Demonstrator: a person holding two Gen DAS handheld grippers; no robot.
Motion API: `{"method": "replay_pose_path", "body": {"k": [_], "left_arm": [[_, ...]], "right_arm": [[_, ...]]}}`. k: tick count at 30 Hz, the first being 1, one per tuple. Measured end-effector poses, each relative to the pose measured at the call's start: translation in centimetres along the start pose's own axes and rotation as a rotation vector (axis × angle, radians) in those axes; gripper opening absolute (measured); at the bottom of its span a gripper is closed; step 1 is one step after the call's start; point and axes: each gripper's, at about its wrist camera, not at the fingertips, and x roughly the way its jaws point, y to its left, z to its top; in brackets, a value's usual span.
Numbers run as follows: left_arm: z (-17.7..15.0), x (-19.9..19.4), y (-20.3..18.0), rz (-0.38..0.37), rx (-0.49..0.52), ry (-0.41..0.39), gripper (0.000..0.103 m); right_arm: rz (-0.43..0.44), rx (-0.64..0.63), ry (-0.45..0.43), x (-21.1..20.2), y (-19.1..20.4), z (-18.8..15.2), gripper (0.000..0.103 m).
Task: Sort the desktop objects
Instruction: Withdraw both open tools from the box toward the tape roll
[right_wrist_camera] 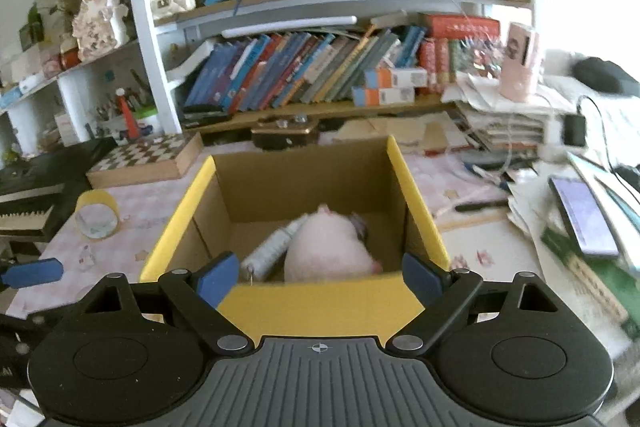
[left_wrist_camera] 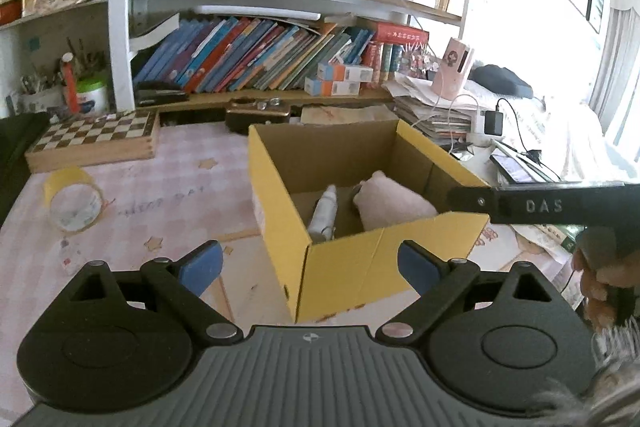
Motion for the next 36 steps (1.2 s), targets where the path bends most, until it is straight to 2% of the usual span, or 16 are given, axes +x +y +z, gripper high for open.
{"method": "replay_pose_path", "body": {"k": [6,18,36], "left_arm": [[-1.6,-2.1,1.8,0.014,-0.010,0.010,0.096],[-5.9,-5.4,6.5,0.104,-0.047,0.073,0.098],[-9.3,-8.8,10.7,0.124,-0.082,0.122,0.098]], "right_arm": [[-0.031,0.035,0.024,-1.8,2.1,-2.7,0.091],[-0.084,0.091,0.057,-3.8,7.5,-7.6,0.091],[-0.023,0.042,0.122,-4.5,14.6,-11.0,0.090]]}}
